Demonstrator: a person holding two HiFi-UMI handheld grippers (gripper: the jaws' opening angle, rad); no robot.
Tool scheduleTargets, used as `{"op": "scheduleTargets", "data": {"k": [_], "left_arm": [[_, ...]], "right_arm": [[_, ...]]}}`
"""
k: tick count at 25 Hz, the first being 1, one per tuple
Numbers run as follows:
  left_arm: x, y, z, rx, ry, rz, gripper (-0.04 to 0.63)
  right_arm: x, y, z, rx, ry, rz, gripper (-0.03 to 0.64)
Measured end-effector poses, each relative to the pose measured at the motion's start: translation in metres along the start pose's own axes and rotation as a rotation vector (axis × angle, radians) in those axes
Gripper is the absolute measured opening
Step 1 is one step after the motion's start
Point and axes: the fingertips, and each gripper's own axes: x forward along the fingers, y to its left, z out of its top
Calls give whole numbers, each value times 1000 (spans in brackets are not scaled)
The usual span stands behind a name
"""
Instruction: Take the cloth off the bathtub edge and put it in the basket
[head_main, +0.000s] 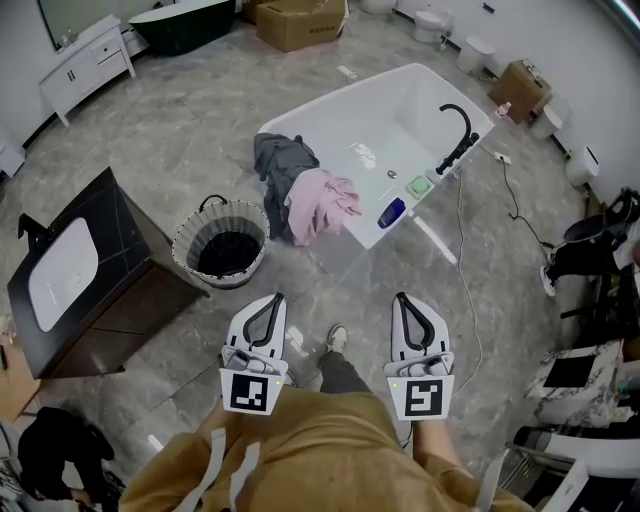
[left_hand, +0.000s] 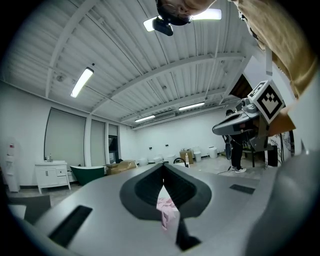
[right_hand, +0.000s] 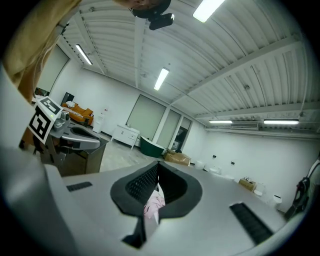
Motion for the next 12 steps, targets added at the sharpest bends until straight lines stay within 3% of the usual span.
{"op": "scheduleTargets", "data": {"k": [12], "left_arm": [[125,4,-27,-56,97,43,5]], "right_arm": [[123,-78,-38,36,-45,92,6]]}}
